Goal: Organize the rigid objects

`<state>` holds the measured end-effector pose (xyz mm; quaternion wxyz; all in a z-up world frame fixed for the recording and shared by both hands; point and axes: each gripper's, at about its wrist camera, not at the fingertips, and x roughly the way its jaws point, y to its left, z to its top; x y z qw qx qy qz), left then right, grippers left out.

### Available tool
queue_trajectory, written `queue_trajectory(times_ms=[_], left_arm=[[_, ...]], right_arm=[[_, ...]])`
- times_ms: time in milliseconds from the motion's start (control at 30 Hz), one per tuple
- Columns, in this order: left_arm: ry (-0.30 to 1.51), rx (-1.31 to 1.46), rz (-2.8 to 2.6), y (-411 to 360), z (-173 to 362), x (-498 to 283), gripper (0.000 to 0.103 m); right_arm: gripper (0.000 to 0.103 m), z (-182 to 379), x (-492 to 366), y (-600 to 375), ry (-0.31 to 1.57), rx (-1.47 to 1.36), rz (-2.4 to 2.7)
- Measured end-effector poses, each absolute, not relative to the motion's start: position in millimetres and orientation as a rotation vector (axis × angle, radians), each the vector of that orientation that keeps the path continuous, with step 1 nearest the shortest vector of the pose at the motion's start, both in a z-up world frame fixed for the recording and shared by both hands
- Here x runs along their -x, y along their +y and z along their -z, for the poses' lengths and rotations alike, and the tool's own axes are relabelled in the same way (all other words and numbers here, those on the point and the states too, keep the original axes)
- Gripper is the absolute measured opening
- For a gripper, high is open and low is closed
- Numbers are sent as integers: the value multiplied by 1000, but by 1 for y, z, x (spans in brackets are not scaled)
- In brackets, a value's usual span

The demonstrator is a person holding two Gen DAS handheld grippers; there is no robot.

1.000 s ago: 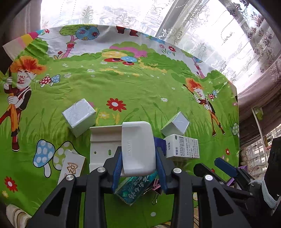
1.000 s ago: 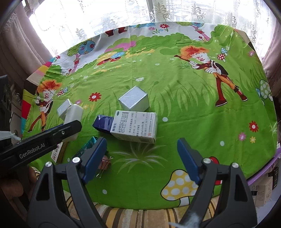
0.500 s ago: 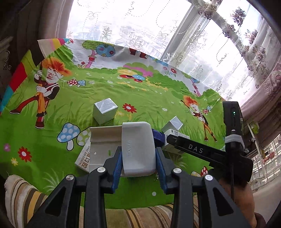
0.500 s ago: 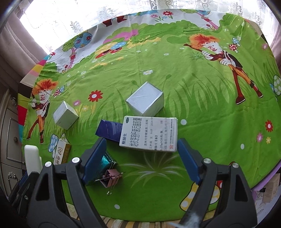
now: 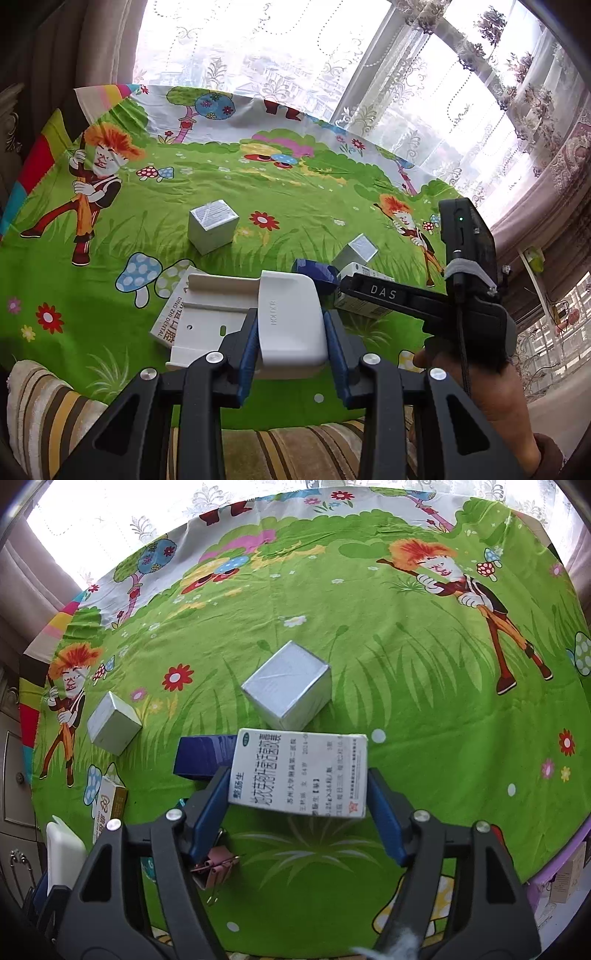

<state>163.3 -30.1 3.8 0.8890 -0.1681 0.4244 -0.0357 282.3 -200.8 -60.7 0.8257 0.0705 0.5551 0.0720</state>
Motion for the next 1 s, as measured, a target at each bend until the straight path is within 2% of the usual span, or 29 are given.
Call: queue_trajectory(times_ms=[533, 1000], left_arm=[[864, 336, 145, -52, -17, -145, 36], [892, 270, 299, -118, -31, -111, 36]], right_arm=[[74, 7, -192, -248, 1029, -148, -196], [75, -10, -117, -326, 994, -253, -174]])
